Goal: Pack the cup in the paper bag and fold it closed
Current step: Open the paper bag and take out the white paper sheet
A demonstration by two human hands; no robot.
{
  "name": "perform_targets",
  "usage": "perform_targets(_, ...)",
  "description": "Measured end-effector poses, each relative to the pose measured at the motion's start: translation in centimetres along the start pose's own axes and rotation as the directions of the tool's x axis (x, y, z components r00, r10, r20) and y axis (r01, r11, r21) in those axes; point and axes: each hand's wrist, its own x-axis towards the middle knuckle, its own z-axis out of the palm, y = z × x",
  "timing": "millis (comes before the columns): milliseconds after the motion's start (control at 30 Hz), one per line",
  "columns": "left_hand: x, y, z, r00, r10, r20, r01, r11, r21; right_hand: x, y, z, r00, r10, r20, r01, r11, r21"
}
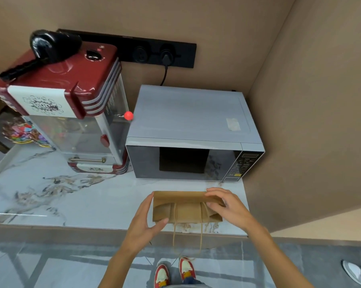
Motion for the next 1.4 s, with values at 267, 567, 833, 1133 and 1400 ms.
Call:
perform_targets(267, 0.1, 3.0, 1.2, 0.987, -0.092, -0.130, 0.083, 0.994, -0.074, 1.7, -2.9, -2.4, 0.983, 0.180, 0.045, -0.182, 0.982, 0.043)
perform_targets(567, 0.9, 6.4, 1.5, 0.978, -0.001, -0.207, 0.080, 0.923, 0.376, 2.7, -4.6, -3.3, 0.972, 0.224, 0.066, -0.208, 0.959, -0.192)
perform_targets(833, 2.3, 8.4, 1.1, 0.965, -0.002, -0.262, 0.129, 0.873, 0.471, 0.9, -6.5, -2.5, 0.900, 0.089, -0.426, -0.225, 0.933, -0.281)
perform_targets(1133, 2.6, 9.0, 1.2, 0.966, -0.006, -0.257, 0.116, 0.901, 0.419, 0.5, -9.0, -0.2, 0.987, -0.095, -0.126, 0.077, 0.988, -0.137)
perform_targets(1400, 2.5, 9.2, 0.5, 0.984, 0.088, -0.156, -0.011, 0.899, 0.438, 3.2, -9.1, 0.5, 0.959, -0.011, 0.283, 0.077, 0.972, -0.223)
